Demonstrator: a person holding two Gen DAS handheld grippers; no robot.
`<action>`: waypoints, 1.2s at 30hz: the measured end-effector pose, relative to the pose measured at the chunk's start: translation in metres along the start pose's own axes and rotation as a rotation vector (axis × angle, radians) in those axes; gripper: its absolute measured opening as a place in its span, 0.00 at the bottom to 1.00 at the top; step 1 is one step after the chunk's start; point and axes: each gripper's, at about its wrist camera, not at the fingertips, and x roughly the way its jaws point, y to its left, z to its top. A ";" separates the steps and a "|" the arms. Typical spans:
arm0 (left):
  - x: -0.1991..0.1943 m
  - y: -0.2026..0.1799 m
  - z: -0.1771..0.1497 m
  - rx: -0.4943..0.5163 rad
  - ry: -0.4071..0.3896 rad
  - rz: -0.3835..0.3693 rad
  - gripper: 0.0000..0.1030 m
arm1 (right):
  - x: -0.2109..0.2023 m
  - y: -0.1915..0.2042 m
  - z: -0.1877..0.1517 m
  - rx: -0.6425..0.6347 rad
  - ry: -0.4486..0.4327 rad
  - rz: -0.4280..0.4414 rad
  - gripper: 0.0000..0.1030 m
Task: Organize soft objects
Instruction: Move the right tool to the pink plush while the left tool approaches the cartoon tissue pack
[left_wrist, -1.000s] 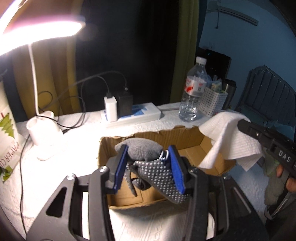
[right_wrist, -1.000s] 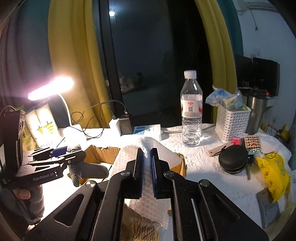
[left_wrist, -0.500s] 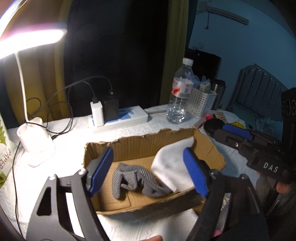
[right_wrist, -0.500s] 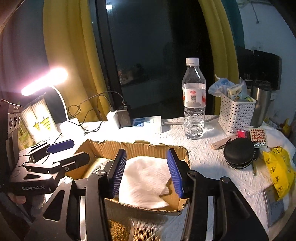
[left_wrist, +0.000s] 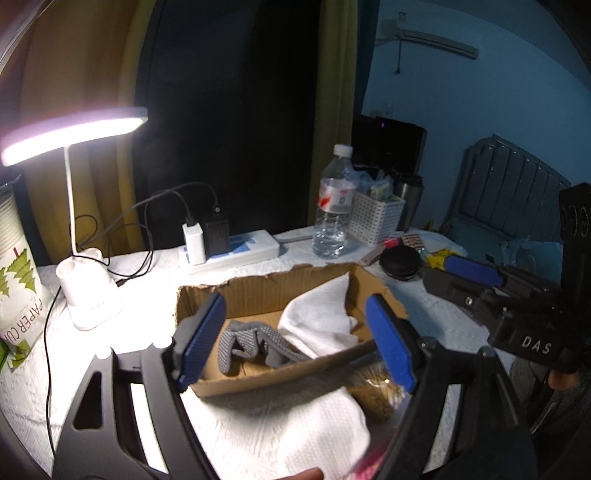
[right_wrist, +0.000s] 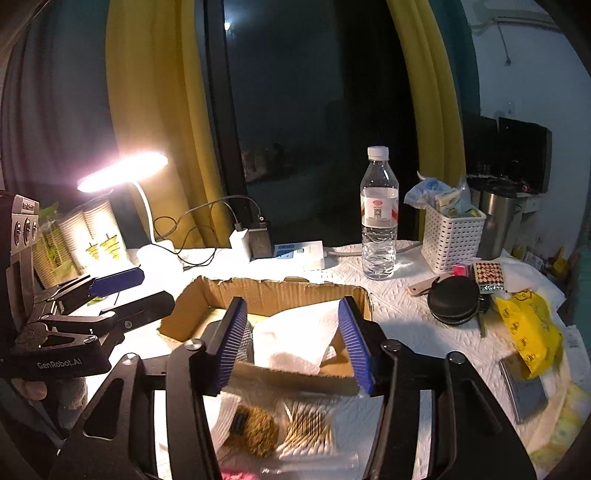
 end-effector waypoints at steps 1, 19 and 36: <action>-0.004 -0.002 -0.001 0.002 -0.004 -0.002 0.77 | -0.004 0.002 -0.001 0.000 -0.003 -0.001 0.54; -0.058 -0.031 -0.033 0.022 -0.018 -0.048 0.79 | -0.066 0.021 -0.038 0.005 -0.013 -0.042 0.54; -0.081 -0.050 -0.104 -0.002 0.100 -0.081 0.95 | -0.102 0.032 -0.091 0.020 0.021 -0.067 0.54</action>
